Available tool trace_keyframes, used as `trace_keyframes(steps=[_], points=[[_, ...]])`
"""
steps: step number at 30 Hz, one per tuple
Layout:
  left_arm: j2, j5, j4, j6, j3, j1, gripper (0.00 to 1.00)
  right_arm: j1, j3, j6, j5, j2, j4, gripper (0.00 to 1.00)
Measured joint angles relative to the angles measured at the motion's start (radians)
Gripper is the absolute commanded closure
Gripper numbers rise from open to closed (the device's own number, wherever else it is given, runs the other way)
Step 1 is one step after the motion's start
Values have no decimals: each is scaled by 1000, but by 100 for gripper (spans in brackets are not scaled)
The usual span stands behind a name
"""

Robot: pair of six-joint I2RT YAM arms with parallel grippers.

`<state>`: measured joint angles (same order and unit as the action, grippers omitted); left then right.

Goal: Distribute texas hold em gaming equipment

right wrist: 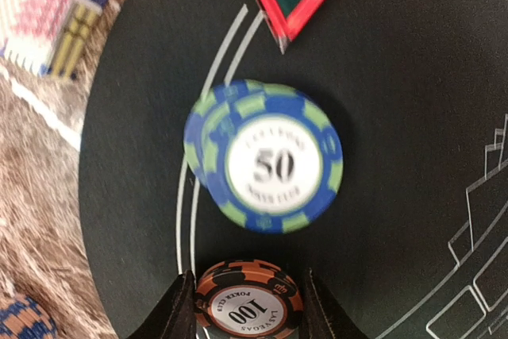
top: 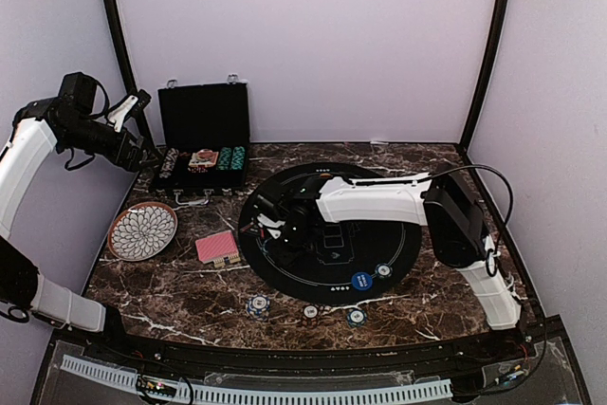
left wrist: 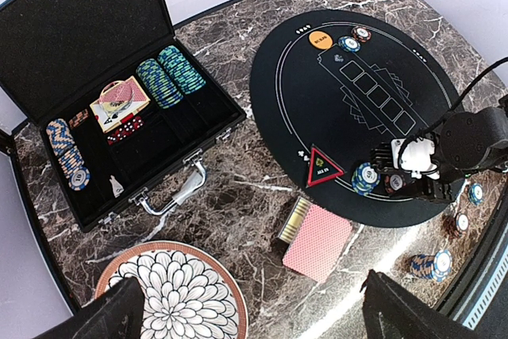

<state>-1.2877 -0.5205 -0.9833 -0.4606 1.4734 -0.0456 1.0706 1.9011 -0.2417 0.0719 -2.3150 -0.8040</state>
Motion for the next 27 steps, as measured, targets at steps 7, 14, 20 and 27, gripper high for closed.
trace_keyframes(steps=[7,14,20,27], points=[[0,0,0,0,0,0,1,-3,50,0,-12,-40,15,83],[0,0,0,0,0,0,1,-4,50,-4,-16,-40,18,42],[0,1,0,0,0,0,1,-4,50,-2,-19,-40,24,35],[0,5,0,0,0,0,1,-4,45,-1,-15,-23,22,33]])
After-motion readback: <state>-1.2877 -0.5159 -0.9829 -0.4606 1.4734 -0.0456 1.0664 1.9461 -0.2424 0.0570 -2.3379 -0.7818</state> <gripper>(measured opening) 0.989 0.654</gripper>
